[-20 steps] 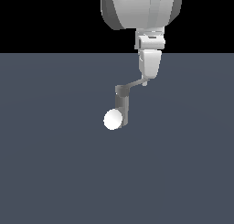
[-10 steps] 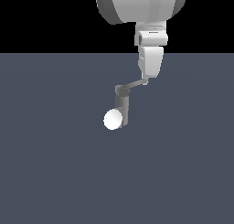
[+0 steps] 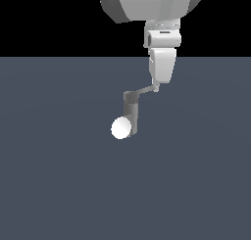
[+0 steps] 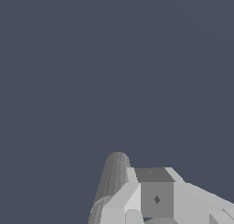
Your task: Turn on the faucet by rotating a designated handle.
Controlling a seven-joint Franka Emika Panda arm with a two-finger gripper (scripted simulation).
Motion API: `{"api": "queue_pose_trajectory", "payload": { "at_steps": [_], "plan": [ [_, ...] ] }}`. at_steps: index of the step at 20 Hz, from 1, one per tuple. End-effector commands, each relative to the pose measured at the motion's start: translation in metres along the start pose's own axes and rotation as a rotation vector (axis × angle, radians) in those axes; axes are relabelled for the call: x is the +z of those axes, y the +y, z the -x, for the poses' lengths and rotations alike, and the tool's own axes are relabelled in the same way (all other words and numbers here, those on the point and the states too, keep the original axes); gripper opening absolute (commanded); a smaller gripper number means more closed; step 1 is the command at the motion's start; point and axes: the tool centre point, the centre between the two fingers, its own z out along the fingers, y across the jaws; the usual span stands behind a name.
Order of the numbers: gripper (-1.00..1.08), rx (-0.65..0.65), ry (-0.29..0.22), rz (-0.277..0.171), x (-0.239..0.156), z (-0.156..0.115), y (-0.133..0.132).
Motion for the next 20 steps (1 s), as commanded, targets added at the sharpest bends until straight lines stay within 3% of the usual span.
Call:
{"api": "queue_pose_trajectory", "payload": {
  "at_steps": [1, 13, 14, 20],
  "plan": [
    [-1.0, -0.013, -0.004, 0.024, 0.008, 0.014, 0.015],
    [-1.0, -0.005, -0.005, 0.042, 0.014, 0.034, 0.055],
    [-1.0, 0.008, 0.0, 0.002, -0.001, 0.024, 0.04],
    [-1.0, 0.002, -0.002, 0.021, 0.005, 0.062, 0.049]
  ]
}}
